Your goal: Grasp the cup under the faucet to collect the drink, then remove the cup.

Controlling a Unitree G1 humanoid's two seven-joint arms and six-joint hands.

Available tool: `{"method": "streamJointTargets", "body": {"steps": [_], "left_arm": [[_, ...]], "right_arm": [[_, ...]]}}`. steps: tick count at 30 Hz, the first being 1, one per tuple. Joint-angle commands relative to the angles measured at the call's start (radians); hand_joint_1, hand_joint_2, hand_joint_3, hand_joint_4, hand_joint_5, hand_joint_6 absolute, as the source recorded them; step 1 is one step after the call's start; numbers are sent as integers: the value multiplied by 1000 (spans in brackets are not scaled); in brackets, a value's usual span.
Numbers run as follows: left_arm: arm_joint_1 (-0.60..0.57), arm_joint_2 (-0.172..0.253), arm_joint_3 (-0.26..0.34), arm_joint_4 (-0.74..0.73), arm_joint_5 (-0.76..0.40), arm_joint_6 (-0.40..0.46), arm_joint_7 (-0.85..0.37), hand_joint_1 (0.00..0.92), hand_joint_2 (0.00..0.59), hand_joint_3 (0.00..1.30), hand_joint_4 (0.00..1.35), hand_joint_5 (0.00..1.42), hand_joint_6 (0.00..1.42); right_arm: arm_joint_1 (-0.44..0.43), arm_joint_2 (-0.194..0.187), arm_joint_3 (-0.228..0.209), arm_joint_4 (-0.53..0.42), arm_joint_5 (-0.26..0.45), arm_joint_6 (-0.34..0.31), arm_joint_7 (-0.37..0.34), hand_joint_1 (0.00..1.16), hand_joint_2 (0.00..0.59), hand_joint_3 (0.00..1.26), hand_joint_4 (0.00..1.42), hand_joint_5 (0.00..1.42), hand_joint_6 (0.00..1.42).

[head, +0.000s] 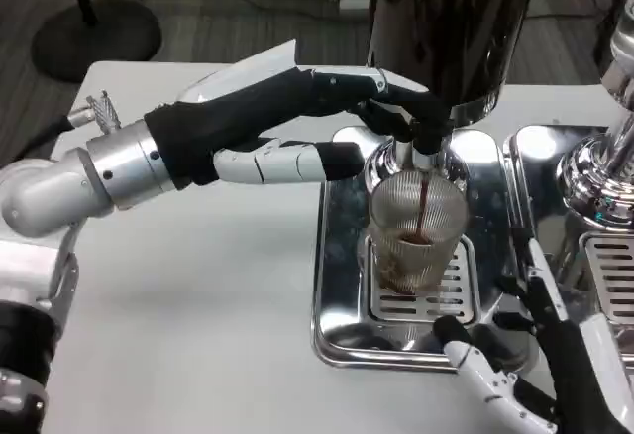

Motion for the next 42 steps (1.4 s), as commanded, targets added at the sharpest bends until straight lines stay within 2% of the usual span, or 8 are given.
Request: {"method": "streamJointTargets", "body": {"steps": [1,5,12,22,30,42], "left_arm": [[26,2,-25,-15,6,5,-36,0,88,291,284,327,334],[30,3,-26,-21,7,8,-34,0,89,291,284,324,333],[32,5,-26,-26,10,9,-32,0,95,291,283,318,333],[33,7,-27,-26,16,10,-30,0,101,291,280,316,328],[36,9,-25,-27,15,13,-27,0,110,291,280,313,323],[38,5,-27,-13,23,6,-19,0,117,291,272,309,313]], "right_arm": [[-41,6,-8,1,1,54,42,437,211,0,0,68,260],[-86,4,-8,9,1,99,78,452,204,0,0,2,213],[-159,15,-13,48,25,147,113,453,204,0,0,0,185],[-259,29,-21,138,52,163,124,449,199,0,0,0,170],[-297,30,-29,180,72,157,139,459,198,0,0,0,166],[-357,34,-24,221,46,184,128,468,196,0,0,0,138]]}}
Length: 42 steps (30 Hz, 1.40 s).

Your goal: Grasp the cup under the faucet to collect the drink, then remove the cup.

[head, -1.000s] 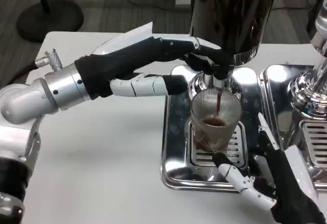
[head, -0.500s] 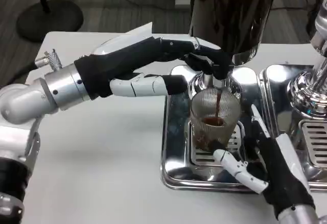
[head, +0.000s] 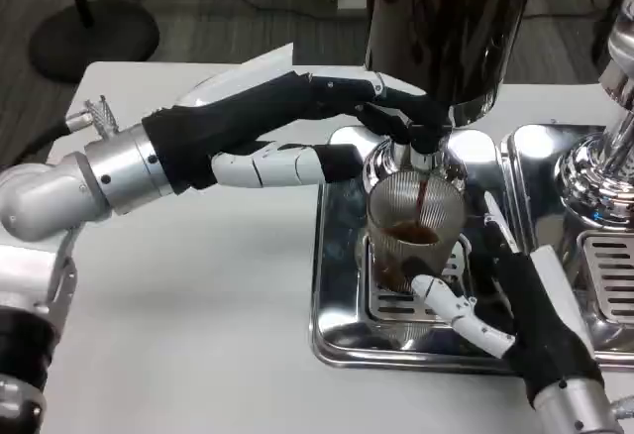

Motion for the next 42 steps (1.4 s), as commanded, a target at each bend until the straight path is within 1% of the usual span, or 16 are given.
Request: {"method": "streamJointTargets", "body": {"steps": [1,9,13,23,26,35,40,42], "left_arm": [[23,1,-27,3,25,-2,-25,0,118,291,271,308,313],[27,5,-27,-1,27,3,-22,0,125,291,270,302,311],[29,5,-28,-3,28,3,-20,0,127,291,270,301,311],[36,7,-30,-6,31,7,-14,0,130,291,270,300,311],[38,8,-29,-8,31,9,-12,0,130,291,270,300,311],[36,7,-31,-2,31,12,-12,0,135,298,270,300,311],[36,8,-31,1,34,17,-9,0,137,299,270,297,311],[38,8,-30,1,33,21,-8,0,136,299,270,294,311]], "right_arm": [[-28,3,6,29,-12,23,3,468,196,0,0,0,135],[-63,7,8,63,-26,39,-3,472,194,0,0,0,132],[-88,9,13,80,-37,56,-6,502,187,0,0,0,148],[-130,5,22,121,-37,59,5,528,183,0,0,0,163],[-138,-1,24,125,-38,65,13,534,184,0,0,0,176],[-141,0,22,139,-30,35,9,541,182,0,0,0,180],[-146,-1,26,141,-36,42,10,572,175,0,0,12,235],[-149,-1,28,144,-39,43,10,563,176,0,0,28,241]]}}
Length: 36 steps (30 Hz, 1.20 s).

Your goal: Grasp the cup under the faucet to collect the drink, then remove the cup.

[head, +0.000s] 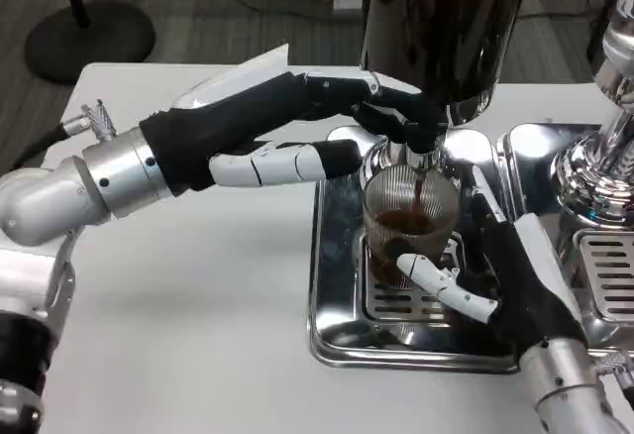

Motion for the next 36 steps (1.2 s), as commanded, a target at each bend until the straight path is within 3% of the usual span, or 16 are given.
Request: {"method": "streamJointTargets", "body": {"steps": [1,13,19,36], "left_arm": [[28,6,-27,4,31,15,-23,0,136,300,270,293,312],[52,12,-3,-14,14,23,-1,0,118,246,237,293,380],[58,19,46,-4,1,31,54,0,115,193,218,309,417],[70,37,169,63,-9,53,122,0,126,214,231,306,447]], "right_arm": [[-4,1,16,23,-4,17,13,561,176,0,0,30,242],[-2,8,25,25,-6,11,6,578,174,48,22,119,292],[3,13,30,20,-8,7,-8,572,180,127,74,157,317],[6,12,40,16,0,0,-14,565,182,148,87,166,324]]}}
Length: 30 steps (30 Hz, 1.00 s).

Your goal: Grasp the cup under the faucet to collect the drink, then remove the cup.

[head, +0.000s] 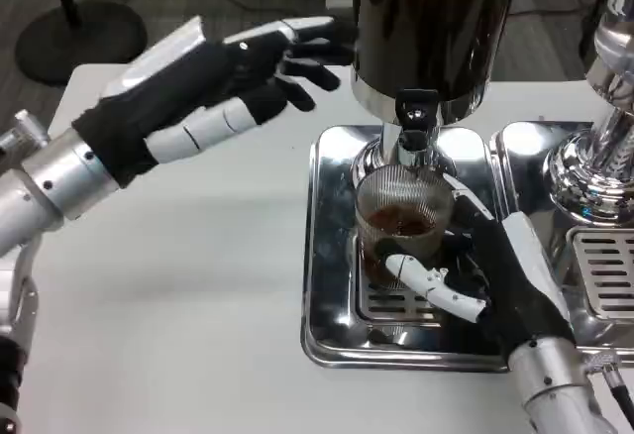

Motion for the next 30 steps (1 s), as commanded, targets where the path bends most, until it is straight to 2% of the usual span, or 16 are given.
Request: {"method": "streamJointTargets", "body": {"steps": [1,9,16,20,23,30], "left_arm": [[25,26,26,36,11,13,33,0,128,217,233,309,448],[65,59,39,74,36,10,72,0,150,234,259,327,470],[81,62,23,101,63,8,89,0,165,236,265,331,473],[81,59,11,113,80,5,89,0,168,236,269,331,474],[81,51,-4,118,83,3,76,0,169,236,266,328,475],[76,24,-54,146,100,-7,48,0,175,233,237,284,401]], "right_arm": [[12,3,12,12,0,3,10,565,182,149,88,167,324],[18,7,19,11,-20,-9,-24,585,187,216,167,250,391],[36,16,26,3,-56,-42,-102,607,186,309,270,354,473],[49,22,26,-3,-73,-52,-140,613,185,314,278,361,488],[61,26,22,-7,-76,-63,-166,631,191,381,367,483,612],[81,37,9,-19,-84,-75,-205,641,190,437,454,613,792]]}}
